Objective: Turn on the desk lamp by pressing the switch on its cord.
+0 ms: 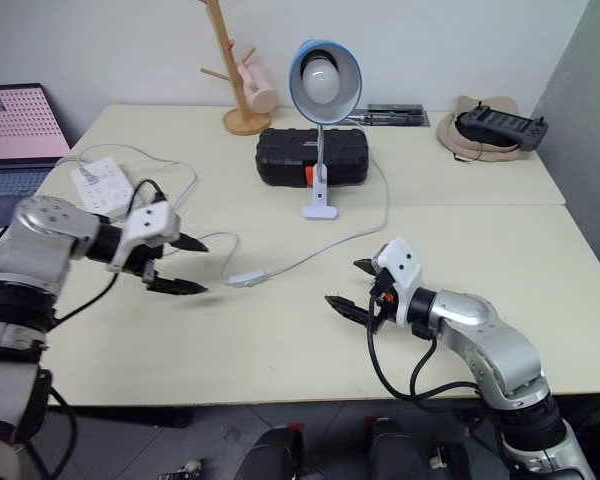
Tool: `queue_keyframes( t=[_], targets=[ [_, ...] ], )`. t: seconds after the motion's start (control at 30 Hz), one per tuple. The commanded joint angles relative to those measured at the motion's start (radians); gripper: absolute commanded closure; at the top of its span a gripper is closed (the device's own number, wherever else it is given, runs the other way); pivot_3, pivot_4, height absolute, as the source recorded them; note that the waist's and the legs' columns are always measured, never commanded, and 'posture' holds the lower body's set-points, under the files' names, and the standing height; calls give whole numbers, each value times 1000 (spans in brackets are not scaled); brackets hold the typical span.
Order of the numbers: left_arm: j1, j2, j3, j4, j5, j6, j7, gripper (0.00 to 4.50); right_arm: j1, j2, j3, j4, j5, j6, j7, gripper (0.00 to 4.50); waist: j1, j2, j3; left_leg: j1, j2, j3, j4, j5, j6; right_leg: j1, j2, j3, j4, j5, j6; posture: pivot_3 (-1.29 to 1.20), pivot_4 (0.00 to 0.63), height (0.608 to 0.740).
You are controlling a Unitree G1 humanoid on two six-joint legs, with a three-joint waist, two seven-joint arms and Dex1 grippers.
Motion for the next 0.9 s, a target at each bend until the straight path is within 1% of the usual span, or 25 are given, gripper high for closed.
queue_keyframes(
  t=[0.03, 0.23, 0.3, 0.33, 0.37, 0.5, 0.63, 0.67, 0.73, 0.77, 0.87, 0.9],
  targets=[
    [-55, -49, -10, 85, 33, -69, -9, 13, 28, 13, -7, -67, -20, -5, -45, 0, 0, 0, 0, 0, 0, 0, 0, 0, 0, 0, 0, 0, 0, 0, 0, 0, 150, 740],
    [-100, -119, -10, 203, 68, -131, 9, 13, 81, 30, -35, -115, -21, 15, -106, 0, -1, 0, 0, 0, 0, -1, 0, 0, 0, 0, 0, -1, 1, 0, 0, 0, 150, 740],
    [-103, -125, -16, 225, 81, -160, -10, 13, 96, 38, -43, -127, -19, 22, -126, 0, -1, 0, 0, 0, 0, -1, 0, 0, 0, 0, 0, -1, 1, 0, 0, 0, 150, 740],
    [-107, -127, -17, 235, 86, -173, -18, 375, 101, 41, -48, -133, -15, 28, -133, 0, -2, 0, 0, 0, 0, -1, 0, 0, 0, 0, 0, -1, 1, 0, 0, 0, 150, 740],
    [-115, -131, -16, 248, 90, -179, -18, 473, 103, 40, -52, -138, -15, 31, -137, 0, -3, 0, 0, 0, 0, -1, 0, 0, 0, 0, 0, -1, 1, 0, 0, 0, 150, 740],
    [-145, -162, -15, 298, 112, -196, -9, 1372, 101, 31, -73, -128, -24, 28, -142, 0, -1, 0, 0, 0, 0, -2, 0, 0, 0, 0, 1, -1, 1, 0, 0, 0, 150, 740],
    [-145, -172, -12, 308, 124, -211, -11, 2311, 99, 33, -81, -130, -26, 31, -146, 0, -1, 0, 0, 0, 0, -2, 0, 0, 0, 0, 1, -1, 1, 0, 0, 0, 150, 740],
    [-142, -176, -10, 308, 125, -213, -7, 2408, 100, 35, -83, -131, -26, 33, -147, 0, -1, 0, 0, 0, 0, -2, 0, 0, 0, 0, 1, -1, 1, 0, 0, 0, 150, 740],
    [-137, -177, -9, 309, 130, -221, -8, 2854, 103, 38, -83, -137, -28, 36, -152, 0, -1, 0, 0, 0, 0, -2, 0, 0, 0, 0, 1, -1, 1, 0, 0, 0, 150, 740],
    [-132, -175, -14, 310, 138, -234, -8, 2956, 105, 39, -85, -139, -25, 38, -153, 0, -1, 0, 0, 0, 0, -2, 0, 0, 0, 0, 1, -1, 1, 0, 0, 0, 150, 740],
    [-127, -177, -17, 323, 154, -247, 14, 3650, 103, 44, -88, -139, -20, 41, -158, 0, -1, 0, 0, 0, 0, -2, 0, 0, 0, 0, 1, -1, 1, 0, 0, 0, 150, 740],
    [-126, -177, -16, 325, 157, -250, 18, 3805, 101, 46, -88, -138, -20, 42, -161, 0, -1, 0, 0, 0, 0, -2, 0, 0, 0, 0, 1, -1, 1, 0, 0, 0, 150, 740]
  ],
)
